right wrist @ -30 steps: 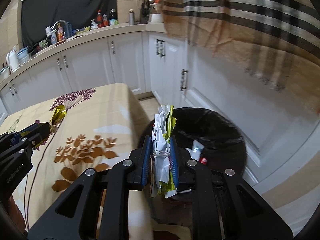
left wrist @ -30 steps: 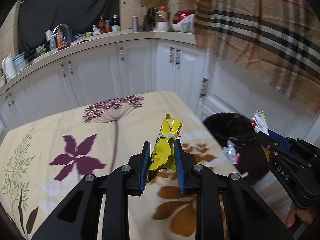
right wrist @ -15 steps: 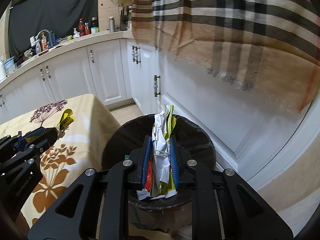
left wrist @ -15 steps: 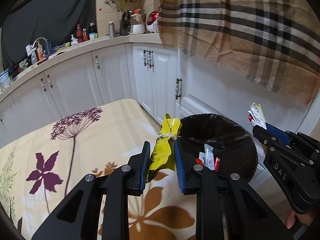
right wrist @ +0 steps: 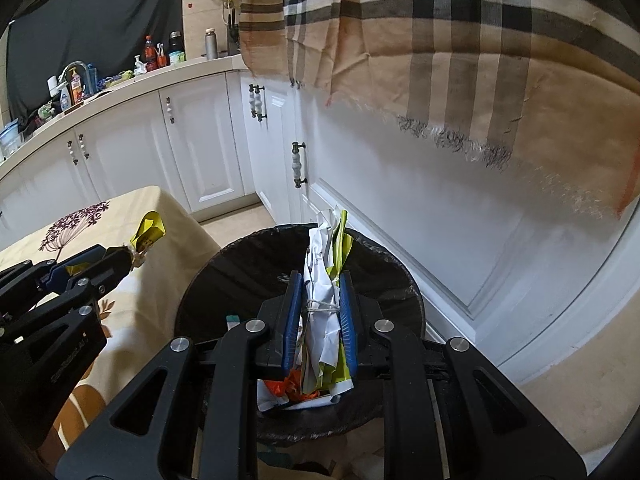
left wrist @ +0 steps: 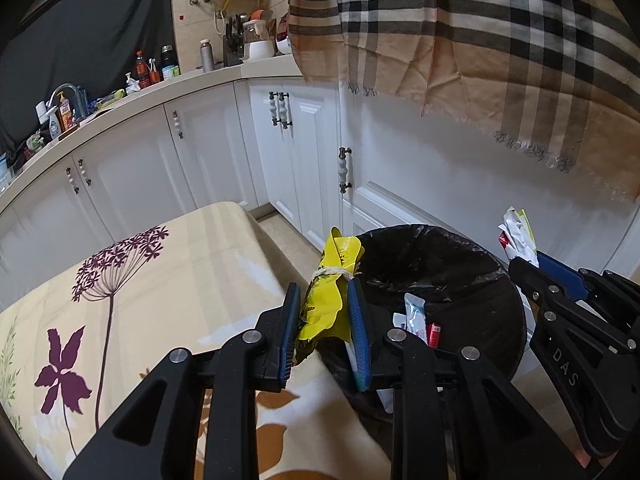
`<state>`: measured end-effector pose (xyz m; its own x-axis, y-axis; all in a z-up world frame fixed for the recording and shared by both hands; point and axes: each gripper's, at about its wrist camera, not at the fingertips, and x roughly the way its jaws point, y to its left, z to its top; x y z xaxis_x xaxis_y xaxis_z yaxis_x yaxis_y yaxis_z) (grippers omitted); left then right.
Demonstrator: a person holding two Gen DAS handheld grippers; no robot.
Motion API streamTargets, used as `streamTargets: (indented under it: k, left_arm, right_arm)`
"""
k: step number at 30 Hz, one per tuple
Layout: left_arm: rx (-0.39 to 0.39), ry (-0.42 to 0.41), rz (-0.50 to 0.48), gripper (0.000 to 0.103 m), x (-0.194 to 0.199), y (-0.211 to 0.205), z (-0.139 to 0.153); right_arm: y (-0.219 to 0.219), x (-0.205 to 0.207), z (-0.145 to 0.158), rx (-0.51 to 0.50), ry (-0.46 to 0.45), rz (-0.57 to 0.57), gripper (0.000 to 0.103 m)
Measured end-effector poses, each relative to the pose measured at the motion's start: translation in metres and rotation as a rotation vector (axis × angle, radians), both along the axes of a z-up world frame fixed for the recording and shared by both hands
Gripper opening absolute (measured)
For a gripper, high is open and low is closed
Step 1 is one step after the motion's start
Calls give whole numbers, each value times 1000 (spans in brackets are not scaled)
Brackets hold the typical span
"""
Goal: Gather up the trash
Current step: 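Carry the white-green bundle and yellow wrapper over the black trash bin, then open both tools to drop the bundle and wrapper into the bin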
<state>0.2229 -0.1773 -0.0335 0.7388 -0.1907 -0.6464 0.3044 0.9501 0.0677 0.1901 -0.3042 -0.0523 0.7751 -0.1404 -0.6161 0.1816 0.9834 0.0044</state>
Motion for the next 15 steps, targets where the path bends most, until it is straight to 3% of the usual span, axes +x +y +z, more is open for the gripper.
streamTargets:
  k: [15]
  left_arm:
    - [20, 65, 3, 26, 37, -20, -16]
  right_arm:
    - [-16, 32, -19, 11, 22, -28, 18]
